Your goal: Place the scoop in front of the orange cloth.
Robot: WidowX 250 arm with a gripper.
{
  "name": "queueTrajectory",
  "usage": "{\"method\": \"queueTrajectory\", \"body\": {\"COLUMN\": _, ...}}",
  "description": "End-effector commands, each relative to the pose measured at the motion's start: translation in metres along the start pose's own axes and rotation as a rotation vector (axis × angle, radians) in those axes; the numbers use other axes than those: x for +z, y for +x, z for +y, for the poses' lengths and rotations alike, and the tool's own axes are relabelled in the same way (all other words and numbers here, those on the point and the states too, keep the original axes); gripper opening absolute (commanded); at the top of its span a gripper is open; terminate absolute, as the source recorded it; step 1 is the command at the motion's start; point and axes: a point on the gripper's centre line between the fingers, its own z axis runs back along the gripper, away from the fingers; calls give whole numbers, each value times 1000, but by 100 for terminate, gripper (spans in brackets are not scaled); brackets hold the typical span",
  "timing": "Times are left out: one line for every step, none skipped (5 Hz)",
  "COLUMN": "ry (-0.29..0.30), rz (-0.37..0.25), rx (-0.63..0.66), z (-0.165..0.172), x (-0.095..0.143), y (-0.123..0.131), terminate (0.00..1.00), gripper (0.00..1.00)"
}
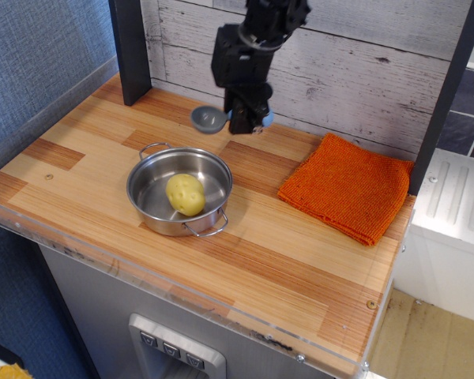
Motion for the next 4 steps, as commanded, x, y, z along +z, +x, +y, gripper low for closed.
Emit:
{"method": "queueTrajectory", "body": {"ry": -106, "rz": 87, "rx": -38, "z": 13, "x": 59, "y": -3, "terminate": 0, "gripper": 0}}
{"method": "queueTrajectory", "body": {"ry": -122, "rz": 101, "rx": -81, "z": 37, "x": 73, "y": -6, "terminate": 0, "gripper": 0}}
{"method": "queueTrajectory", "body": {"ry": -135, "rz": 111, "rx": -141, "z": 67, "x": 82, "y": -9, "terminate": 0, "gripper": 0}}
{"method": "queueTrajectory", "body": {"ry": -137, "rz": 123, "rx": -174, "z": 95, "x": 86, "y": -6, "terminate": 0, "gripper": 0}}
